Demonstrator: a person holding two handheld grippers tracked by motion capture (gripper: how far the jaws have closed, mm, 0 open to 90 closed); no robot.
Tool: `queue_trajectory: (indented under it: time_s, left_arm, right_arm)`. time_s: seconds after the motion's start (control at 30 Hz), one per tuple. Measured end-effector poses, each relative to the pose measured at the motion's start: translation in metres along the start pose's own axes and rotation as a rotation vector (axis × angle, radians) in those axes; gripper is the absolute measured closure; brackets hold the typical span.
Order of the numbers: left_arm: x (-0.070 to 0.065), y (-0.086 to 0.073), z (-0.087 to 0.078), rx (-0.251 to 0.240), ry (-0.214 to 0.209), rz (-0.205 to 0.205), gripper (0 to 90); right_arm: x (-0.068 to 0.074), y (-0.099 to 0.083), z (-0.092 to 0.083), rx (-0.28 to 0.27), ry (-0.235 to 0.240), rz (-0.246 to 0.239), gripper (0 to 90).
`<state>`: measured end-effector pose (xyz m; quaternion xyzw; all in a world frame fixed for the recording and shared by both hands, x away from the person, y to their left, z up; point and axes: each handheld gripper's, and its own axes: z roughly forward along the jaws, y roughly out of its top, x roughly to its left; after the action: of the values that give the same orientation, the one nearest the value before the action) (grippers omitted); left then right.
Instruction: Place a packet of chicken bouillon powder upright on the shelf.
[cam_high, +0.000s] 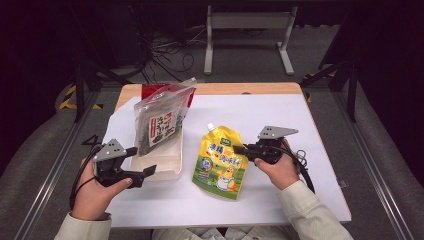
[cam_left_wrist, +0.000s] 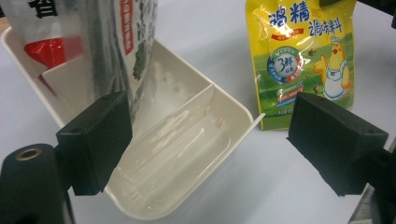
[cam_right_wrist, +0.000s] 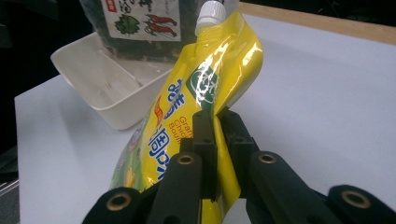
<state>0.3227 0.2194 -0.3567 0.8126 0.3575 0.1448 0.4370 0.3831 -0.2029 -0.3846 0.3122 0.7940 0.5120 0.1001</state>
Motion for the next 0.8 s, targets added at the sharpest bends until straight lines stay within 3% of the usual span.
queue_trajectory:
  time_s: [0.43,0.6,0.8]
  left_arm:
    - [-0.013,0.007,0.017,-0.003,-0.071,0.025,14.2]
    - [-0.020,0.010,0.025,-0.023,-0.117,0.050,13.3]
    - [-0.029,0.012,0.035,-0.048,-0.180,0.080,11.6]
  right_arm:
    - [0.030,0.019,-0.030,-0.057,0.052,-0.104,86.1]
    - [0.037,0.023,-0.039,-0.060,0.055,-0.151,86.2]
    - [0.039,0.025,-0.046,-0.068,0.074,-0.163,86.1]
